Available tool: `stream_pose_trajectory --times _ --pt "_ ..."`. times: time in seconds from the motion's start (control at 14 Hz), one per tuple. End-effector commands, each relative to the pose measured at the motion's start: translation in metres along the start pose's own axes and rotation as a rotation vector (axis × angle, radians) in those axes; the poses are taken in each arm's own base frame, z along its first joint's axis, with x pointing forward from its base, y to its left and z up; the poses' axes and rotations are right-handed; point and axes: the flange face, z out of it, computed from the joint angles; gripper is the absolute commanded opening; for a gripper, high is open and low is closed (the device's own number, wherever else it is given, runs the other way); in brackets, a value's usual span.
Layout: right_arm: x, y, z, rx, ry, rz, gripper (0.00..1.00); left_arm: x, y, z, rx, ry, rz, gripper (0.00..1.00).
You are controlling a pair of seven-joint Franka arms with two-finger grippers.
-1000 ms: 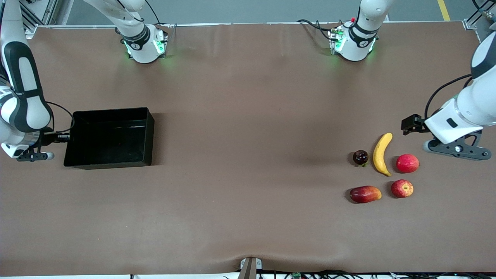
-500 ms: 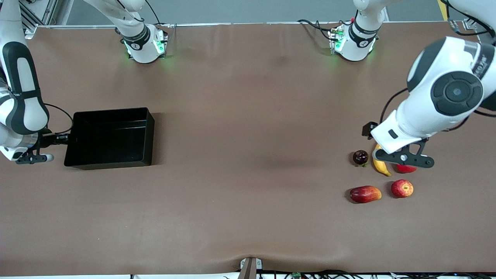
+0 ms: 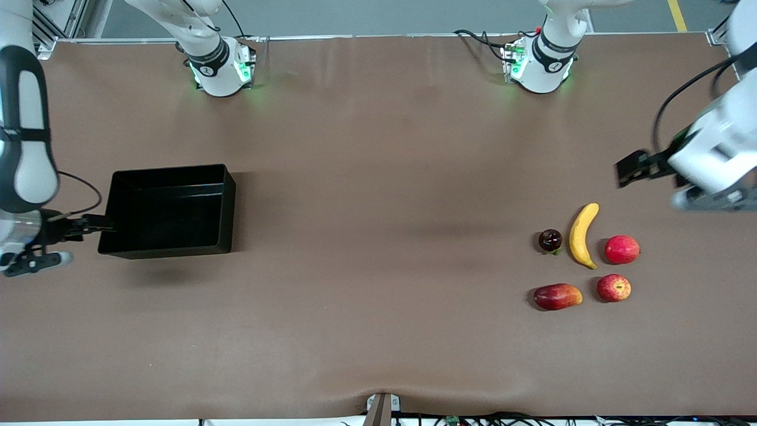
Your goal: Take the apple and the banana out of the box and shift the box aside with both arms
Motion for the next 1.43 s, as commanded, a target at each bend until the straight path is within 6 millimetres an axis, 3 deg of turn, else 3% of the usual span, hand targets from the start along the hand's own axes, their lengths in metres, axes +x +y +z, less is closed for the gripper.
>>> stream_pose_trajectory --times 0.0,0.14,0.29,0.43,0.64,0.93,1.14,1.36 --pt "0.007 -0.008 -0.038 -0.033 0.011 -0.028 1.0 -0.038 -0.003 -0.009 0.009 -0.022 -0.005 1.0" --pt "0.002 -0.006 -0.051 -0.025 0.037 -0.026 1.0 -0.047 -0.011 -0.01 0.012 0.011 0.042 1.0" --pt "-0.013 -0.016 -0.07 0.009 0.005 -0.031 1.0 -0.059 -0.019 -0.003 0.01 0.061 0.048 1.0" --pt "-0.021 -0.042 -0.127 0.017 0.021 -0.067 1.0 -0.069 -0.023 0.006 0.01 0.071 0.044 1.0" --pt "-0.03 -0.058 -0.162 0.023 0.016 -0.085 1.0 -0.077 -0.022 0.001 0.003 0.074 0.05 1.0" --pt "-0.074 -0.099 -0.218 0.006 0.016 -0.071 1.0 -0.08 -0.018 0.0 -0.041 0.066 0.044 1.0" --pt "-0.104 -0.115 -0.23 0.008 0.026 0.023 1.0 -0.081 -0.02 -0.002 -0.074 0.064 0.007 1.0" --pt "-0.121 -0.148 -0.232 0.006 0.021 0.126 1.0 -0.082 -0.016 -0.005 -0.073 0.057 -0.038 1.0"
